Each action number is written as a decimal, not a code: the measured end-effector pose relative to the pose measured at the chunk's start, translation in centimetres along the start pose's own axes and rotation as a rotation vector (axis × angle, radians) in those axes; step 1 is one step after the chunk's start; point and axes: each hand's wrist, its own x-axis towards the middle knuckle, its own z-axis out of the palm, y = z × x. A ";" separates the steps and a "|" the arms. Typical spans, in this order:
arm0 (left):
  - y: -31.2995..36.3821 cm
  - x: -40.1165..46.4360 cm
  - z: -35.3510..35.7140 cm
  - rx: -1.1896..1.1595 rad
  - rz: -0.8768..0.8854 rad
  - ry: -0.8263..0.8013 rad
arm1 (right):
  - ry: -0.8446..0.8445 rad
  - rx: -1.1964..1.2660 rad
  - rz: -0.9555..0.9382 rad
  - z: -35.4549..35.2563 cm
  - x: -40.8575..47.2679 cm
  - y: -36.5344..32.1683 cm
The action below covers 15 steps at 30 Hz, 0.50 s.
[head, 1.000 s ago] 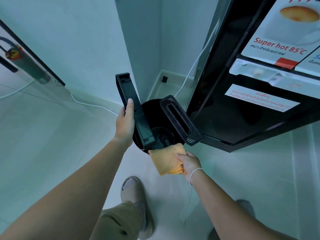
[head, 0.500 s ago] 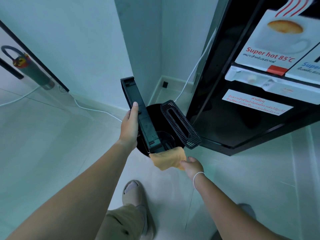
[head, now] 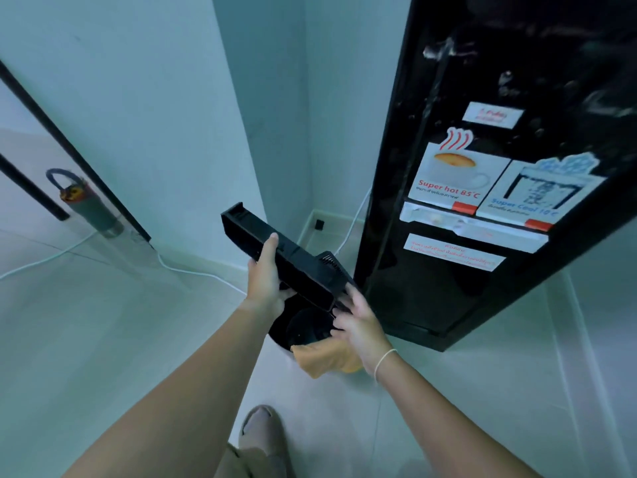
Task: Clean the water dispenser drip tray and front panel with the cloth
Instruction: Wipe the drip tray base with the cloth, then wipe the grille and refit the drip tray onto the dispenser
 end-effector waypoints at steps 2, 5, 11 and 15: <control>1.0 -0.9 0.6 -0.040 -0.018 0.006 | 0.003 -0.044 -0.075 -0.2 -0.8 -1.2; 1.8 -2.2 1.6 -0.078 -0.034 -0.007 | 0.064 -0.036 -0.158 -0.5 -1.6 -2.6; 3.3 -5.0 3.3 -0.098 -0.007 -0.071 | 0.136 0.005 -0.299 -1.1 -2.9 -5.9; 4.5 -6.1 3.4 -0.056 0.024 -0.112 | 0.125 0.068 -0.291 -1.6 -3.7 -8.0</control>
